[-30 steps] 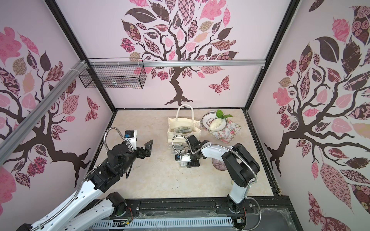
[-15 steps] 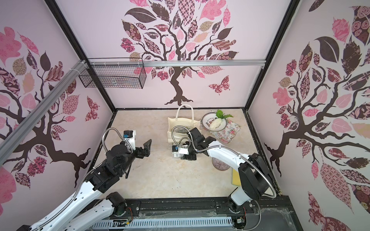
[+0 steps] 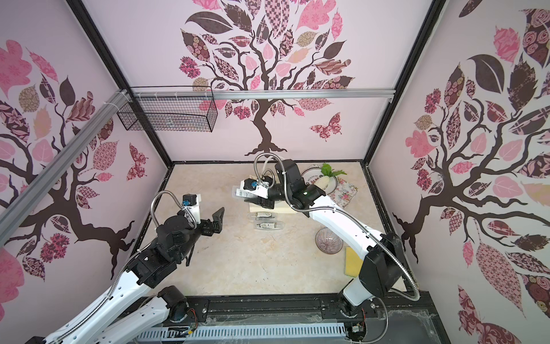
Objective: Put the compass set into the canvas bag
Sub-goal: Pick up the compass set at the center of the board, then place the compass set in the canvas bag.
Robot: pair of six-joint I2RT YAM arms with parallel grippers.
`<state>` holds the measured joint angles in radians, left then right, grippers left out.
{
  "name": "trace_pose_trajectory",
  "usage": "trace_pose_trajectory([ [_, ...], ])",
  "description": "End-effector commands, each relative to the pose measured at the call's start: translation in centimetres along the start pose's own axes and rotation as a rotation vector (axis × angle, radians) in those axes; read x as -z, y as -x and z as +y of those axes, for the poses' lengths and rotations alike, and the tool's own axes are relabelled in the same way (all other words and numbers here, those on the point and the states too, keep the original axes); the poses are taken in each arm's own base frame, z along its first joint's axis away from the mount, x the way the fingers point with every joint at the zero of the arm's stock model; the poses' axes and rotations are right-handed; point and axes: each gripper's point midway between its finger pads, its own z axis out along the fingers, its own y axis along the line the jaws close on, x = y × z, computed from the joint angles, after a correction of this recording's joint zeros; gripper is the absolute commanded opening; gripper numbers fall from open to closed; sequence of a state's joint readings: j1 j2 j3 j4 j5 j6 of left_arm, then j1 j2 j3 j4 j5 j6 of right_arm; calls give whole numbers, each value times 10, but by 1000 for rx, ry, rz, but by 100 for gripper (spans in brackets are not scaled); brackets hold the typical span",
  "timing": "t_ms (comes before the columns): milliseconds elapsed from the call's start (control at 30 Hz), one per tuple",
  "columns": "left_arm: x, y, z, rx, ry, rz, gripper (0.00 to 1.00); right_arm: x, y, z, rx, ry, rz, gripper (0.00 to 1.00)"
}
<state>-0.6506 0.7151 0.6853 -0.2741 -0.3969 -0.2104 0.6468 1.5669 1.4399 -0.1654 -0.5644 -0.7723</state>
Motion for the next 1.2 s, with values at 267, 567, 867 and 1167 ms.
trace_pose_trajectory([
  [267, -1, -9, -1, 7, -5, 29, 97, -30, -60, -86, -56, -170, 106, 43],
  [567, -3, -10, -1, 4, 3, 39, 97, -37, -194, -82, -99, -199, 443, 44],
  [867, -5, -12, -2, 12, 1, 52, 97, -45, -260, -43, -156, -121, 586, 47],
  [1167, -2, -8, 1, 51, 1, -2, 97, -44, -282, -40, -141, -130, 656, 59],
])
